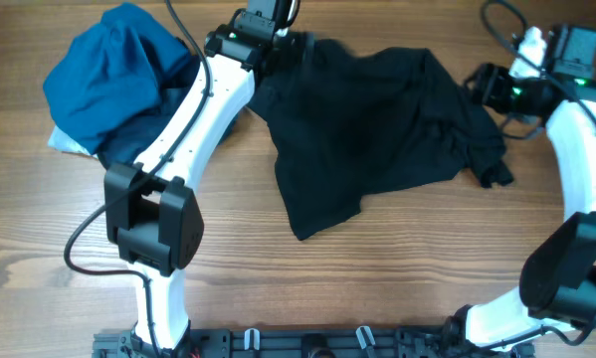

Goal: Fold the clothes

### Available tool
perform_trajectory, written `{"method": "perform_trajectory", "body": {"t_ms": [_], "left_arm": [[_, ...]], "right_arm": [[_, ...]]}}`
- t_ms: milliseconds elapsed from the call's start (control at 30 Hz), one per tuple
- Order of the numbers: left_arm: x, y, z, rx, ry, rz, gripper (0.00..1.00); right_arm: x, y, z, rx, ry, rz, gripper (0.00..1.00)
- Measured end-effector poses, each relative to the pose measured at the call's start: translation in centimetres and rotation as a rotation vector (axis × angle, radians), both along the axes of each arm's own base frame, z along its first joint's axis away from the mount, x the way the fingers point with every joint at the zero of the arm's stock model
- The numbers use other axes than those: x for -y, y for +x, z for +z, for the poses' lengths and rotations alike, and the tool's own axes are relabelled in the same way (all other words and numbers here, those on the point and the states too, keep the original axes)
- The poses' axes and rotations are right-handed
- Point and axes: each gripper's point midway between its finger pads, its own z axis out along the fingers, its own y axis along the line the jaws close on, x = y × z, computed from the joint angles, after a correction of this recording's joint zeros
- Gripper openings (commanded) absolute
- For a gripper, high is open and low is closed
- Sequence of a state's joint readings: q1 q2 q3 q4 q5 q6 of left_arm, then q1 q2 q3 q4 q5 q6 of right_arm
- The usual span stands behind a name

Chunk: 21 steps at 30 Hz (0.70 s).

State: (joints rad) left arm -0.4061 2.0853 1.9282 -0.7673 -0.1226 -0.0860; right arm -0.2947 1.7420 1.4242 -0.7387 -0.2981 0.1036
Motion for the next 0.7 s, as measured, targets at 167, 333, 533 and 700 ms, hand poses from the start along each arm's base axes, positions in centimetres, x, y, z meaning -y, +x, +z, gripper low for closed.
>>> {"method": "perform_trajectory", "body": {"t_ms": [167, 333, 533, 700], "left_arm": [[-0.8, -4.6, 0.2, -0.145, 0.039, -0.023, 1.00], [-0.8, -10.1, -0.7, -0.364, 0.009, -0.025, 1.00], [-0.5, -13.1, -1.4, -0.504, -0.029, -0.031, 1.00], [-0.4, -14.9, -3.3, -0.579, -0.013, -0.037, 1.00]], "right_arm": [[2.0, -3.1, 1.6, -0.051, 0.085, -0.053, 0.73], [-3.2, -2.2, 1.2, -0.050, 0.100, 0.090, 0.64], [-9.1, 1.0, -4.8, -0.087, 0.063, 0.226, 0.61], [-9.5, 2.5, -11.4, -0.180, -0.126, 0.203, 0.57]]}}
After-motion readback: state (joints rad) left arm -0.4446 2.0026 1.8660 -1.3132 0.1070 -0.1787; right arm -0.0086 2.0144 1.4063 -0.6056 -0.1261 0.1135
